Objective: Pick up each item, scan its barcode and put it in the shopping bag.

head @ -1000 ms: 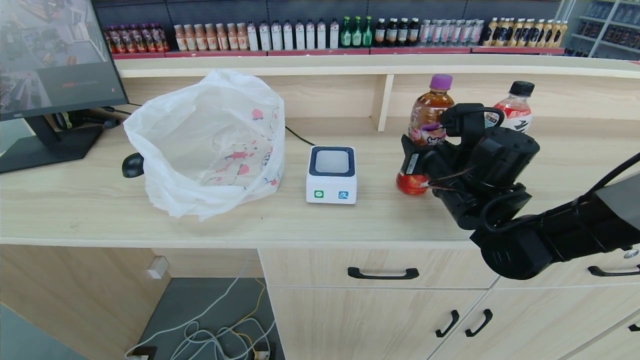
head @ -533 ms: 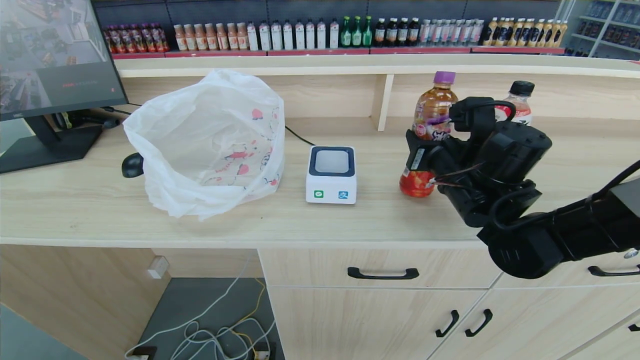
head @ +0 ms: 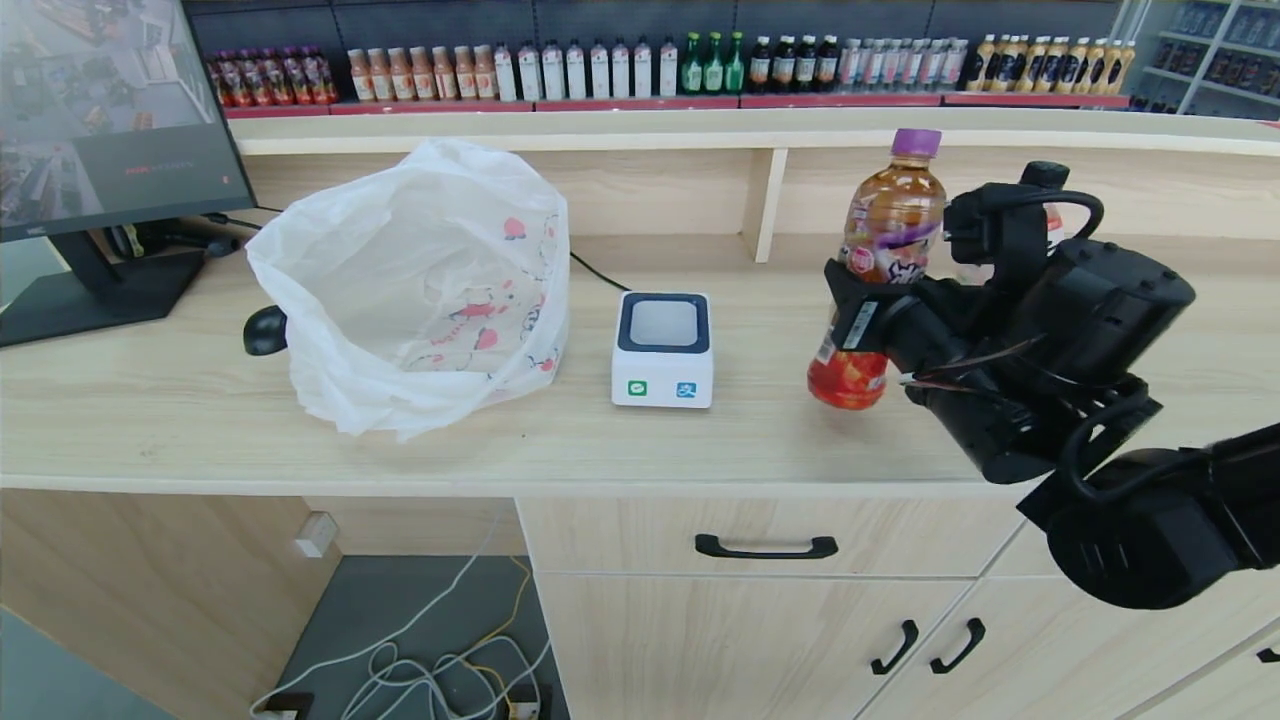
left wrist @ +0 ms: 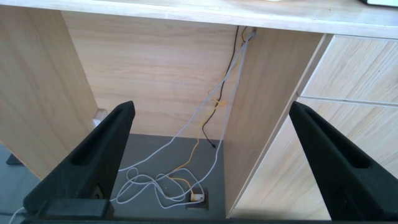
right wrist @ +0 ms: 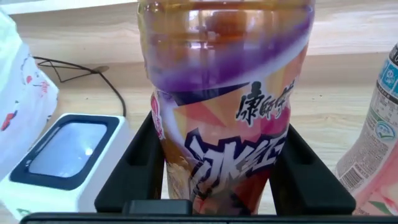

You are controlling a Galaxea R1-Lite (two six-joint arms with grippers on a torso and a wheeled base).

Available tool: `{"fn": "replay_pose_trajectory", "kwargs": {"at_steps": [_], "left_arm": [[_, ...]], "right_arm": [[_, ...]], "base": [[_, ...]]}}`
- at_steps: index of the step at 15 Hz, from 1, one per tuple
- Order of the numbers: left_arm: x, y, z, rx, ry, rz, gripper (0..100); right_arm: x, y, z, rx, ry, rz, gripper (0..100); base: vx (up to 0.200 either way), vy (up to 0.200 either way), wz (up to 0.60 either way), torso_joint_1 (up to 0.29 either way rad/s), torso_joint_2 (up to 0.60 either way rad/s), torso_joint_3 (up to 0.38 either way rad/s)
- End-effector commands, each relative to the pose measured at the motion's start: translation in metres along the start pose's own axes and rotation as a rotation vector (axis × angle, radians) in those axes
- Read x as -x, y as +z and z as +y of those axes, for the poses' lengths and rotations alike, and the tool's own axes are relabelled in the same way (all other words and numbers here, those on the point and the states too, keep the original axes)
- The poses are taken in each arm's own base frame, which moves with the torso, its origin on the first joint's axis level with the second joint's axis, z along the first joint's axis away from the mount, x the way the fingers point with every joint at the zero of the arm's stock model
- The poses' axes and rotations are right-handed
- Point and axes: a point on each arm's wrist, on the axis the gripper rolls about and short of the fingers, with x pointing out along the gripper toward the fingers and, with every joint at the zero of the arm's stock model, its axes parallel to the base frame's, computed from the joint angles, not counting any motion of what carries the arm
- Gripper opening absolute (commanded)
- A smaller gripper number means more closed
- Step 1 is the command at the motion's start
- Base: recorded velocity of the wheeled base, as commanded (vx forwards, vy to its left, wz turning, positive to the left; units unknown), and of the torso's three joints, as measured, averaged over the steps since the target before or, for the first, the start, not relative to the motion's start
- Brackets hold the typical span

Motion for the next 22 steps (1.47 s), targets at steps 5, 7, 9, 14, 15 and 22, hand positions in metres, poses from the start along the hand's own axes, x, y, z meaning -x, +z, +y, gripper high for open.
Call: {"fn": "replay_pose_trajectory", "kwargs": {"at_steps": [5,7,9,14,15,22], "left_arm": [[0.000,0.000,0.000,0.000,0.000,-0.001,100],[0.000,0.000,0.000,0.000,0.000,-0.001,100],[0.000,0.000,0.000,0.000,0.000,-0.001,100],[0.000,0.000,0.000,0.000,0.001,-0.001,100],[0.000,0.000,0.000,0.000,0.000,-0.001,100],[0.000,0.000,0.000,0.000,0.000,-0.001,100]], "right_arm": [[0.035,0.042,0.009,-0.061,0.069,-0.083,0],[0.045,0.049,0.011,-0.071,0.089,-0.092,0],[0.054,0.050,0.014,-0.075,0.125,-0.085,0],[0.093,0.053,0.025,-0.100,0.249,-0.057,0],[0.104,0.053,0.022,-0.109,0.266,-0.048,0],[0.153,0.054,-0.007,-0.216,0.440,-0.020,0]], "base": [[0.000,0.000,0.00,0.000,0.00,0.000],[0.000,0.000,0.00,0.000,0.00,0.000],[0.000,0.000,0.00,0.000,0.00,0.000],[0.000,0.000,0.00,0.000,0.00,0.000],[0.000,0.000,0.00,0.000,0.00,0.000],[0.000,0.000,0.00,0.000,0.00,0.000]]}}
